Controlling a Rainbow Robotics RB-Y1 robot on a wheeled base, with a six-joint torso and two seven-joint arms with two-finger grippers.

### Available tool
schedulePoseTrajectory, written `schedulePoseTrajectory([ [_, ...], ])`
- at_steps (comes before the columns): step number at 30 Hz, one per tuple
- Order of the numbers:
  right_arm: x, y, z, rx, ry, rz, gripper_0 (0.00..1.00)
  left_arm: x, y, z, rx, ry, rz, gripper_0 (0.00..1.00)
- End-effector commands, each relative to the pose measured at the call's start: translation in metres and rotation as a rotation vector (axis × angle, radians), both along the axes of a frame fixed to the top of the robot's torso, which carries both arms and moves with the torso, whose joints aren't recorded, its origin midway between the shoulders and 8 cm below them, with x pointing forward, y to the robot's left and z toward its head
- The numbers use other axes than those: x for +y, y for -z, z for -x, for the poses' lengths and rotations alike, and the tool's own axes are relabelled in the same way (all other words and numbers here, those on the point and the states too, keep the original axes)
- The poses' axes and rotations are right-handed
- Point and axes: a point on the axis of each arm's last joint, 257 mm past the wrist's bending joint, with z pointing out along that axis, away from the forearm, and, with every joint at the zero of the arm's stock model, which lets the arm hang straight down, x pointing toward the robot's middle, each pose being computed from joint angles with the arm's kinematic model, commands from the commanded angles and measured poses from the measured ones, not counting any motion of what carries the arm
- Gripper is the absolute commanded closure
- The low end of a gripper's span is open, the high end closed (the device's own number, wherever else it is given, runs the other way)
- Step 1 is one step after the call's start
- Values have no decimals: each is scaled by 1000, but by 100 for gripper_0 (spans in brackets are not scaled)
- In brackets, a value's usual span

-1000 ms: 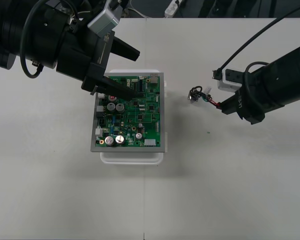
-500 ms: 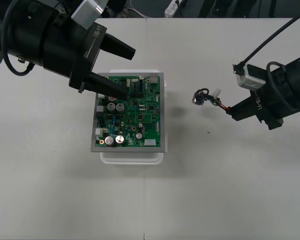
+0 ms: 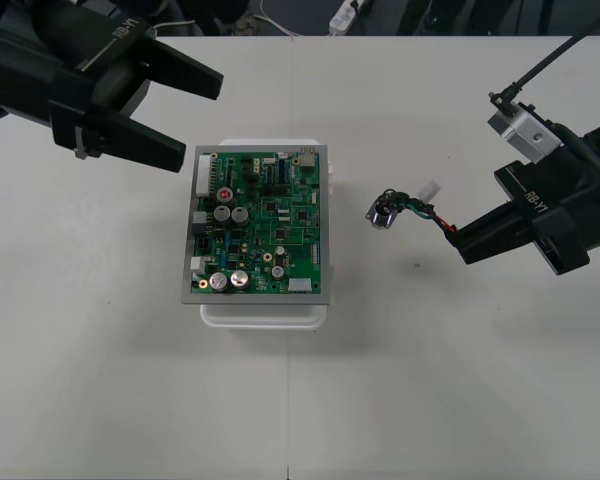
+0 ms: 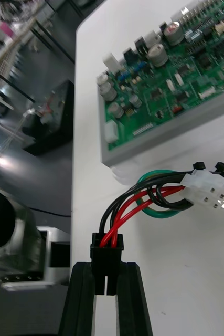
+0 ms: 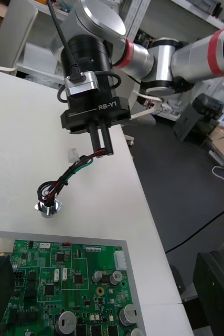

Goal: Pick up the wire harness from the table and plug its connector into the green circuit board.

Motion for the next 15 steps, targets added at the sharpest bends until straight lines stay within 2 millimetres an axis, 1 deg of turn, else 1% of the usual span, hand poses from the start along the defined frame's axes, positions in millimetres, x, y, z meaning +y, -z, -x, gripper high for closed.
schedulePoseTrajectory([
  [1,-2,-26,16,134,46,-47,100,28,-9,-4,-82,17,11,0],
  [6,8,-46,36,265,37,-102,100,43,-17,-5,-97,19,58,0],
  [10,15,-61,51,381,33,-131,100,53,-22,5,-72,31,95,0],
  [13,19,-68,58,433,23,-151,100,61,-25,15,-64,36,120,0],
  [15,19,-70,60,437,17,-158,100,66,-27,18,-67,30,131,0],
])
